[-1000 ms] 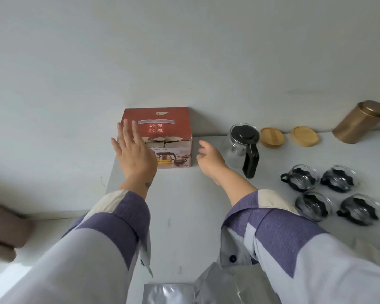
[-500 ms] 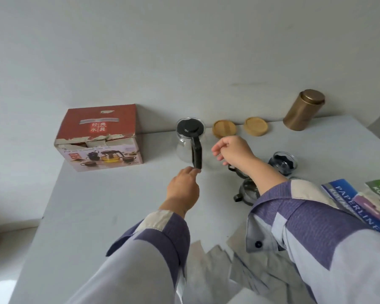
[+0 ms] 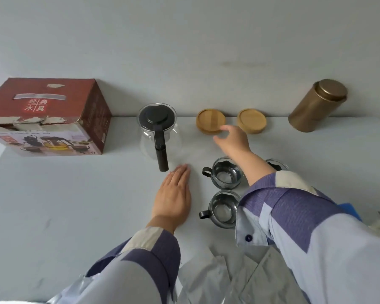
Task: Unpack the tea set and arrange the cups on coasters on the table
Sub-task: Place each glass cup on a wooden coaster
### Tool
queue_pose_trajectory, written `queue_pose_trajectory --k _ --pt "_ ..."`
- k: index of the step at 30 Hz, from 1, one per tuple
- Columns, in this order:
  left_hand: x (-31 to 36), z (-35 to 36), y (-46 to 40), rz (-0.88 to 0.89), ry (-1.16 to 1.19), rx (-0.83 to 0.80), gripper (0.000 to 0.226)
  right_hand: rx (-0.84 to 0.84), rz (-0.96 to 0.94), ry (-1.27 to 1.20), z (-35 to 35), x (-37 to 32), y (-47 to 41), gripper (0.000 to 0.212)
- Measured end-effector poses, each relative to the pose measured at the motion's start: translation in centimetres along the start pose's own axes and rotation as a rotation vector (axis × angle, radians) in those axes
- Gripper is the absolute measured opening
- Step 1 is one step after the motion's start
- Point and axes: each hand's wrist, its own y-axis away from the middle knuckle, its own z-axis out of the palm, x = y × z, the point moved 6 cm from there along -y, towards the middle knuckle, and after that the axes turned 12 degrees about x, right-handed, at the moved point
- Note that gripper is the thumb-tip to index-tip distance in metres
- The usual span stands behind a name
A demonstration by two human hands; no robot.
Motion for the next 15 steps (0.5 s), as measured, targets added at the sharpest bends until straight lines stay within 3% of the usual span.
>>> queue_pose_trajectory --k 3,8,15 --pt "0.0 -0.1 -0.1 -0.009 0.010 0.037 0.044 0.044 -0.017 0.031 1.1 -0.3 -2.5 0.046" --pt "0.0 0.0 -0.1 -0.025 0.015 0.050 0.045 0.027 -0.019 0.142 3.3 -0.3 -5.0 0.071" --pt "0.0 0.0 -0.2 -0.029 0.013 0.050 0.046 0.110 -0.085 0.257 3.7 -0.7 -5.5 0.058"
